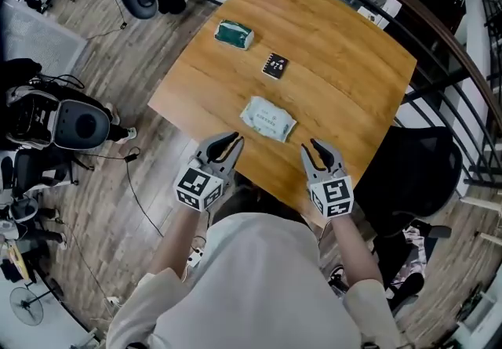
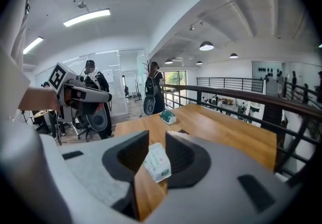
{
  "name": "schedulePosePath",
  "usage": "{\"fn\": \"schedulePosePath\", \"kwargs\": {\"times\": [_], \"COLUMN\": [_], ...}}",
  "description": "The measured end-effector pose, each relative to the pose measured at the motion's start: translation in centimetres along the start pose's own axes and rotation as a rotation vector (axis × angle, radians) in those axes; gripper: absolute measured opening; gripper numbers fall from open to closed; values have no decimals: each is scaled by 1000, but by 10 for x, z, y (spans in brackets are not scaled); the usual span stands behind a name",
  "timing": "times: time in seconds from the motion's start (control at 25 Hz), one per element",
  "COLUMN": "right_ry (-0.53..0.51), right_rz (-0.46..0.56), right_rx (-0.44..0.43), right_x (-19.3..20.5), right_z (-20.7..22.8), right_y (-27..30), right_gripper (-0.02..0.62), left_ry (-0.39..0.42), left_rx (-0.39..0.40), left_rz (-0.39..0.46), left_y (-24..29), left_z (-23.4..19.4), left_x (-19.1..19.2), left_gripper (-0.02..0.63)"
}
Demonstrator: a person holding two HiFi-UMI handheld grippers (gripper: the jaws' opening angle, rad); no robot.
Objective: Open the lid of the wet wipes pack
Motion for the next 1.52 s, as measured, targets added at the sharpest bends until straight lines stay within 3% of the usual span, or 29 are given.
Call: {"fn": "schedulePosePath", "kwargs": {"times": [0.32,0.52,0.92,1.24,1.52], "right_ry": [48,75,135,214,173], "right_rz": [-57,-76,-192,-302,-391], "right_rx": [21,46,88,70,79], "right_x": [29,38,73,83,110], "right_z": [5,7,5,16,23], "right_y": [32,54,105,144,169], "right_gripper": [89,89,89,89,89], "left_ry": [1,46,290,482,664], "left_rx": [81,157,336,504,630], "left_rz": [-45,-85,-220,-349,-395], "left_y": [34,58,107,158,182], "left_z": [-14,-29,-47,-51,-47], "left_x": [24,36,88,109,148], "left_gripper": [46,47,51,54,61]}}
Point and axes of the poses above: the fingertips, and each gripper's own axes: y forward along the fingers, z to its right, x out of its underside, the point moved 5 cm from there along -y, backward along the fingers, and after that the axes turned 8 degrees about y, right-handed, at the moved point
